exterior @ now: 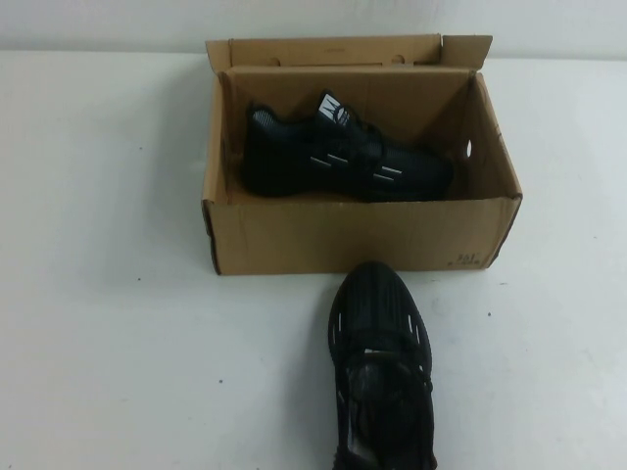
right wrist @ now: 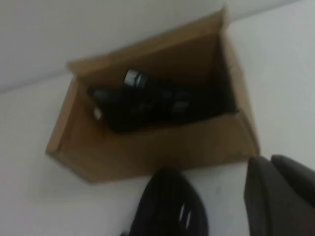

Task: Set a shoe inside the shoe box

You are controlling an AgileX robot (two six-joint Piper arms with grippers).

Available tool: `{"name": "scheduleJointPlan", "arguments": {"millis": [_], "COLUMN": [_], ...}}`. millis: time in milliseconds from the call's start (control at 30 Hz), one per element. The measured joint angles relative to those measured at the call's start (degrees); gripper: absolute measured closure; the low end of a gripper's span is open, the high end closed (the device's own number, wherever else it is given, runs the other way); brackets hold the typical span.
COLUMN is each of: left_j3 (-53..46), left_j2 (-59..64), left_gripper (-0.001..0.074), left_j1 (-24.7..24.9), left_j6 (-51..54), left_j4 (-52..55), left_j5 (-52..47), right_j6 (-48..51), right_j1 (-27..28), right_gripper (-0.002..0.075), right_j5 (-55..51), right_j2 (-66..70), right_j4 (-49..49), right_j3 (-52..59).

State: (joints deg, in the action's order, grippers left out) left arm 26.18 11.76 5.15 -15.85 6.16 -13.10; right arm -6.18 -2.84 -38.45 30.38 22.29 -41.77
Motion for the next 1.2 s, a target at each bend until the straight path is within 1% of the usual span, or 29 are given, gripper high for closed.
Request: {"name": "scheduleJointPlan", "arguments": {"millis": [100,200,267,367,433,500,567,633,733,800,900,967,1033,1100,1200], "left_j3": [-0.9,-0.9,-0.9,-0.9,-0.9,-0.9,-0.5,0.8,3.8,5.9,8.9,10.1,10.2,10.2,10.2], "left_j2": [0.0,0.1,0.1,0.1,0.5,1.6,3.2,5.3,8.6,10.8,14.8,17.0,18.8,19.7,20.0], "left_gripper": [0.0739,0.0739,0.0739,0.0739,0.0739,0.0739,0.0739,0.0739,0.0739,0.0739,0.0739,0.0739,0.0739,0.0739,0.0739], "left_j1": [0.0,0.0,0.0,0.0,0.0,0.0,0.0,0.0,0.0,0.0,0.0,0.0,0.0,0.0,0.0], "left_j6": [-0.2,-0.2,-0.3,-0.3,-0.3,-0.2,0.4,3.0,10.0,14.3,19.0,21.1,22.1,22.5,22.7], "left_j4": [0.0,-0.5,-1.0,-1.6,-2.0,-2.7,-3.5,-5.2,-9.4,-12.7,-16.5,-18.3,-19.8,-20.5,-21.2], "left_j5": [-0.8,-2.6,-4.5,-8.9,-12.8,-16.9,-20.2,-22.7,-25.6,-28.1,-32.3,-34.3,-35.3,-35.9,-35.8], "right_j6": [11.0,19.5,24.2,27.7,28.3,28.3,27.5,24.5,15.9,8.9,0.8,-1.8,-2.9,-3.3,-3.6], "right_j1": [-1.9,-3.2,-4.1,-7.3,-11.0,-15.9,-21.2,-27.0,-35.5,-39.6,-43.1,-44.1,-44.9,-45.0,-45.0], "right_gripper": [0.0742,0.0742,0.0742,0.0742,0.0742,0.0742,0.0742,0.0742,0.0742,0.0742,0.0742,0.074,0.0725,0.0685,0.058], "right_j5": [-5.4,-12.4,-14.6,-12.8,-9.9,-6.5,-3.1,-0.2,3.7,4.7,3.3,1.9,0.9,0.0,-0.8], "right_j2": [7.4,17.3,23.5,30.1,32.7,34.5,35.9,37.4,39.7,41.1,42.9,44.1,45.4,46.8,48.9], "right_j4": [9.8,17.5,21.2,23.3,23.7,23.7,22.6,19.1,10.0,2.2,-6.2,-8.3,-8.4,-7.9,-6.8], "right_j3": [-0.4,-2.8,-4.7,-6.7,-7.4,-7.7,-7.7,-7.7,-7.7,-7.9,-9.8,-11.2,-12.6,-13.8,-14.6]}}
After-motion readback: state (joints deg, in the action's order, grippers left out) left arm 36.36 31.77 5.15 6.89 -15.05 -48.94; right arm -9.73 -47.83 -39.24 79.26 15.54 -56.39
